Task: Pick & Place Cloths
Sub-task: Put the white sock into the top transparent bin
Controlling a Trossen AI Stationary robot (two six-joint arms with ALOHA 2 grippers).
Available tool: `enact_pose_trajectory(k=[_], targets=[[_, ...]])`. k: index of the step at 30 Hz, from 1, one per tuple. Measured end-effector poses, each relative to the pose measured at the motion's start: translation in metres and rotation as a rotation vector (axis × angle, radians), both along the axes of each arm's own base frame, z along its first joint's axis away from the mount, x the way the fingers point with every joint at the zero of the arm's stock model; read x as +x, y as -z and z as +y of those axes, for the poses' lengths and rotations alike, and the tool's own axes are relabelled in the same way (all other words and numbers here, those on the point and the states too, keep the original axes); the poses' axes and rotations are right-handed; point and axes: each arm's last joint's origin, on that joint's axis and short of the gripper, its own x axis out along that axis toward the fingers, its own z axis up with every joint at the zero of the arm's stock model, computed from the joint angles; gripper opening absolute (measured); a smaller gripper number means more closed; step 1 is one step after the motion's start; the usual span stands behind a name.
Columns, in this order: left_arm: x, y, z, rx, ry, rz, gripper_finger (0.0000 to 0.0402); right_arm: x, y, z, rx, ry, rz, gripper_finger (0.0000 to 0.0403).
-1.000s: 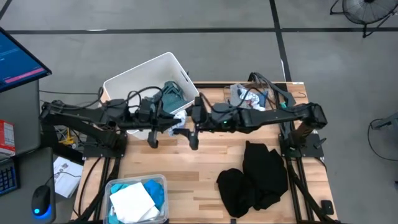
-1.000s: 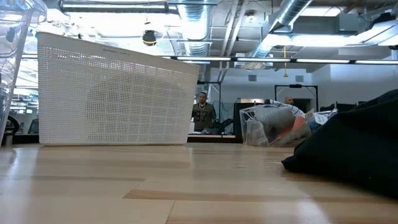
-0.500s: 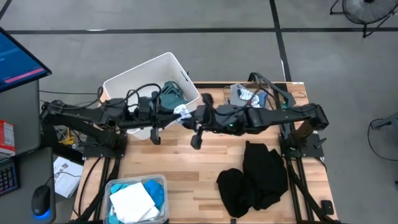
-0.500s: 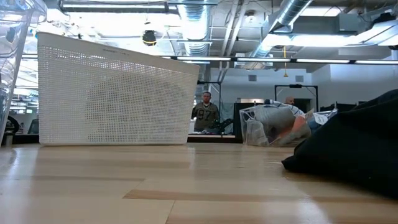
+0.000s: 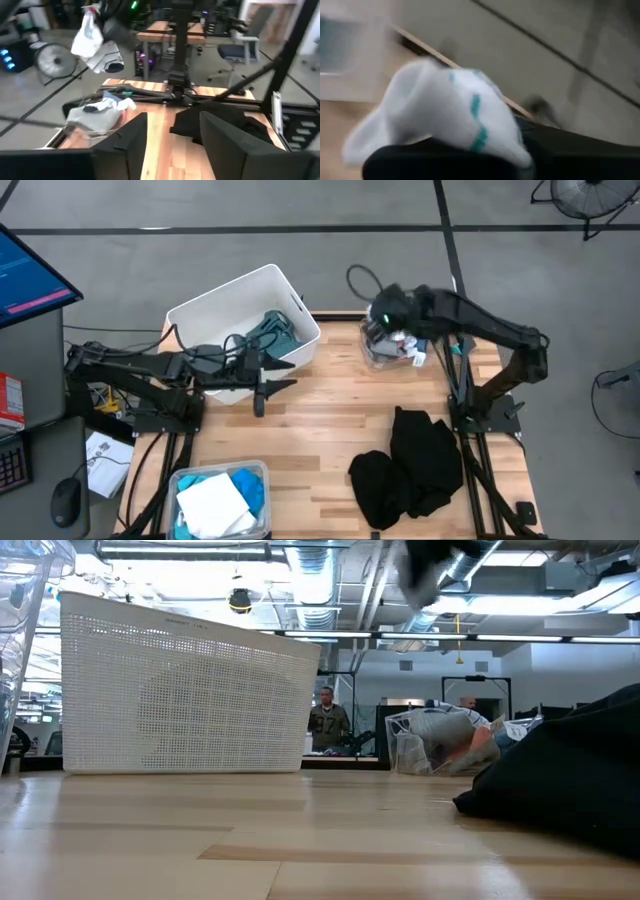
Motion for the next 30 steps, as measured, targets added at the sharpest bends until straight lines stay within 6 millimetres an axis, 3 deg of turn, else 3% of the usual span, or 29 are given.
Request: enact_pose_trajectory(k=[3,9,14,18,22,25,28,30], targets=[[0.0,0.0,0.002,-0.038,-0.05,-0.009,0.0178,-0.013,0.03,-0.038,0.086,0.127,0.146,0.0001],[0.0,0.0,0.002,-0.041,-0.056,-0.011,0.0176,-0.022,0.116,-0.088,0.306,0.113,0.204,0.0],[-0.001,-0.001,0.002,-0.042,-0.058,-0.015,0.0169,-0.034,0.178,-0.105,0.416,0.139,0.098,0.0],[-0.001,-0.001,0.002,-0.042,-0.059,-0.015,0.0166,-0.043,0.211,-0.107,0.509,0.174,0.079,0.0],[-0.001,-0.001,0.003,-0.039,-0.079,-0.016,0.0169,-0.047,0.231,-0.103,0.562,0.189,0.145,0.0006],[-0.001,-0.001,0.003,-0.039,-0.08,-0.016,0.0177,-0.048,0.233,-0.105,0.599,0.197,0.166,0.0037],[-0.001,-0.001,0.002,-0.04,-0.068,-0.016,0.0194,-0.048,0.224,-0.106,0.614,0.178,0.21,0.0091],[-0.001,-0.001,0.002,-0.044,-0.047,-0.015,0.0208,-0.046,0.205,-0.107,0.599,0.155,0.206,0.0135]])
